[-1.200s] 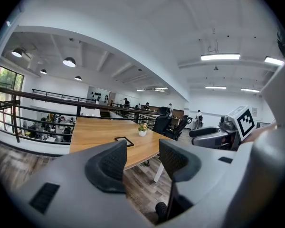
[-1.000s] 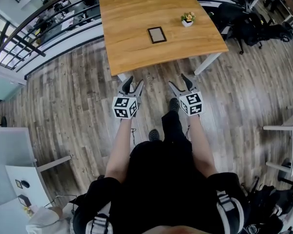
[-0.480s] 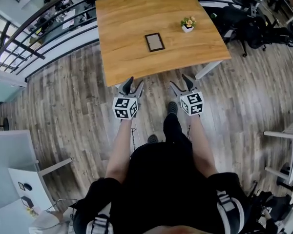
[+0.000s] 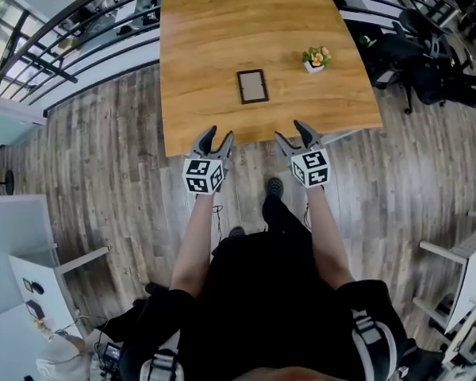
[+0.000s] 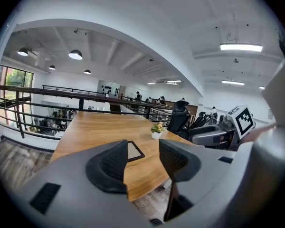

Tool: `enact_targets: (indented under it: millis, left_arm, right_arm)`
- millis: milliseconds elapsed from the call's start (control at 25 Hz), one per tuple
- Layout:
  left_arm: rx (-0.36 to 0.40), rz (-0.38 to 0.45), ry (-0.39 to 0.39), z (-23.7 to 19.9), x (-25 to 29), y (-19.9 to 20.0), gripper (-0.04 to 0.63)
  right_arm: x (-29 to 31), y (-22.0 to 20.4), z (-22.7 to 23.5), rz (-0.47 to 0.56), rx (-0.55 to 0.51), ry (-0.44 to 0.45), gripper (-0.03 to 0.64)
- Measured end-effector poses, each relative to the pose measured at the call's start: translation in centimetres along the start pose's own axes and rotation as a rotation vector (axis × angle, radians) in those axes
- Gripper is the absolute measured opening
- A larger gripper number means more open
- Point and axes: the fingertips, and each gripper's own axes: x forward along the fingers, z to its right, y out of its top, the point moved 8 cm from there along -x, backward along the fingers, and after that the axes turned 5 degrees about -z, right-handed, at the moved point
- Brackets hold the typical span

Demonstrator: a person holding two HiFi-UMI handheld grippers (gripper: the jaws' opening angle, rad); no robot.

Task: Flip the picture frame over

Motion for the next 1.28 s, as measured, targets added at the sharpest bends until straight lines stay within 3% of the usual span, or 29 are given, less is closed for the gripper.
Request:
enact_targets:
  millis: [520, 760, 1280]
  left_arm:
    - [-0.072, -0.011, 0.133, 0.1, 7.7, 1.8, 0.219]
    - [-0.108, 0.007, 0.138, -0.5, 9.0, 1.8, 0.219]
    - [-0.201, -0.037, 0.157, -3.2, 13.8, -0.4, 0.219]
  right_arm:
    - [6.5, 3.2, 8.5, -0.042, -0.067, 0.141, 0.276]
    - [8.1, 3.3, 9.5, -0.060, -0.070, 0.171, 0.275]
    - [10.8, 2.4, 11.9, -0.148, -0.067, 0.169, 0.275]
